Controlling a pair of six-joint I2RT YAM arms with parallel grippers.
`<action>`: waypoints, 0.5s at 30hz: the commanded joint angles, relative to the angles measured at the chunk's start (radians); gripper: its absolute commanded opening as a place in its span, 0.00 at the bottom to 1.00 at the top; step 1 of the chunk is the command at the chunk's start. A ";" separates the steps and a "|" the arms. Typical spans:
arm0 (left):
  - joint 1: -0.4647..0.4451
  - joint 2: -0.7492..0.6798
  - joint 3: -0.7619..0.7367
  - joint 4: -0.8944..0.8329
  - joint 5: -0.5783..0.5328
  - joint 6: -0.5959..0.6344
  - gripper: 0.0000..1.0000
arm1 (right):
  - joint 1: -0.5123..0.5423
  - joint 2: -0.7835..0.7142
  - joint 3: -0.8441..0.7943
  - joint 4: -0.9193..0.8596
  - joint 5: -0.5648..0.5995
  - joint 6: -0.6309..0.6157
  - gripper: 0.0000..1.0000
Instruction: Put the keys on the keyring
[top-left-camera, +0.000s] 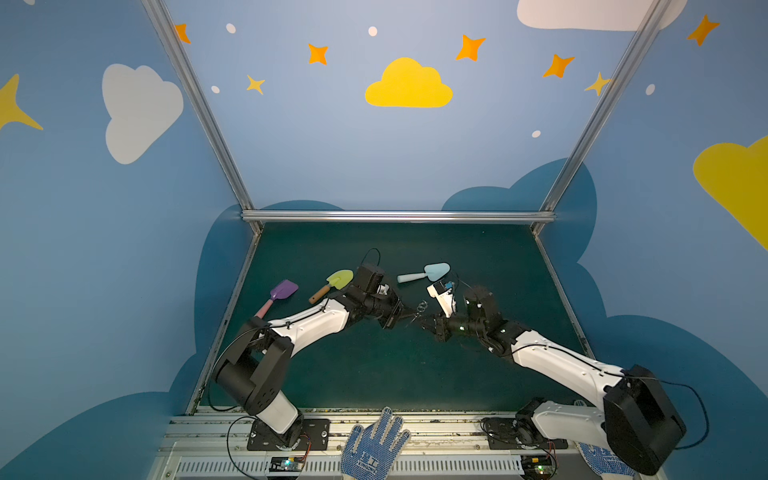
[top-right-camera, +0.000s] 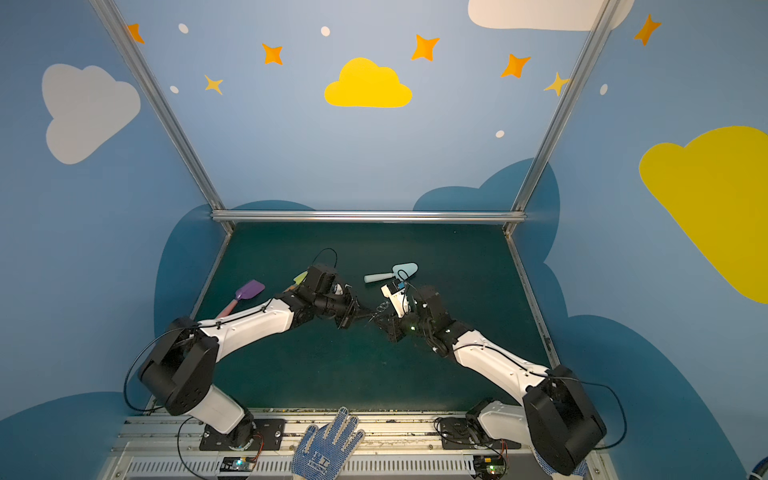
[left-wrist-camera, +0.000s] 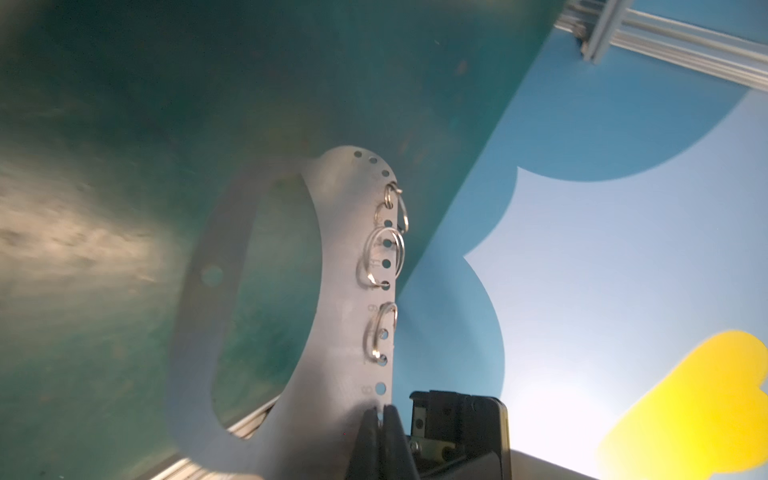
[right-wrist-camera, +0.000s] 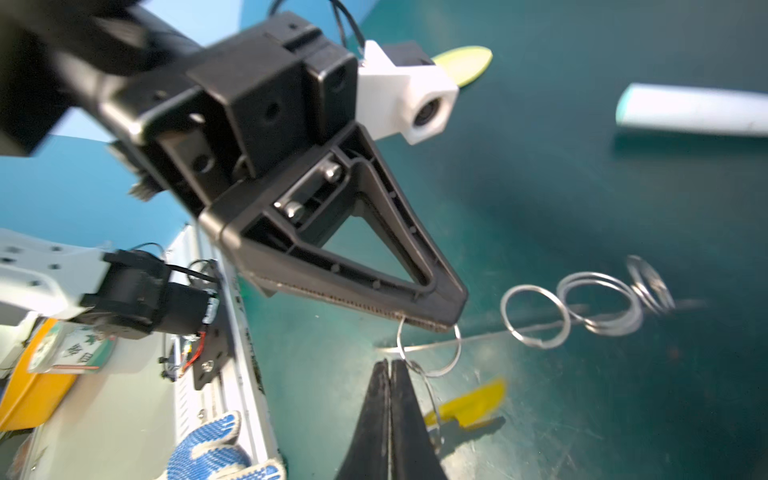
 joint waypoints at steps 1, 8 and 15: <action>0.048 -0.027 0.041 -0.028 -0.001 0.049 0.04 | -0.005 -0.057 0.029 -0.084 -0.136 -0.023 0.00; 0.066 -0.074 0.107 -0.078 0.084 0.110 0.04 | -0.026 -0.081 0.080 -0.095 -0.364 -0.005 0.00; 0.075 -0.086 0.167 -0.118 0.174 0.170 0.17 | -0.029 -0.085 0.096 -0.068 -0.539 0.005 0.00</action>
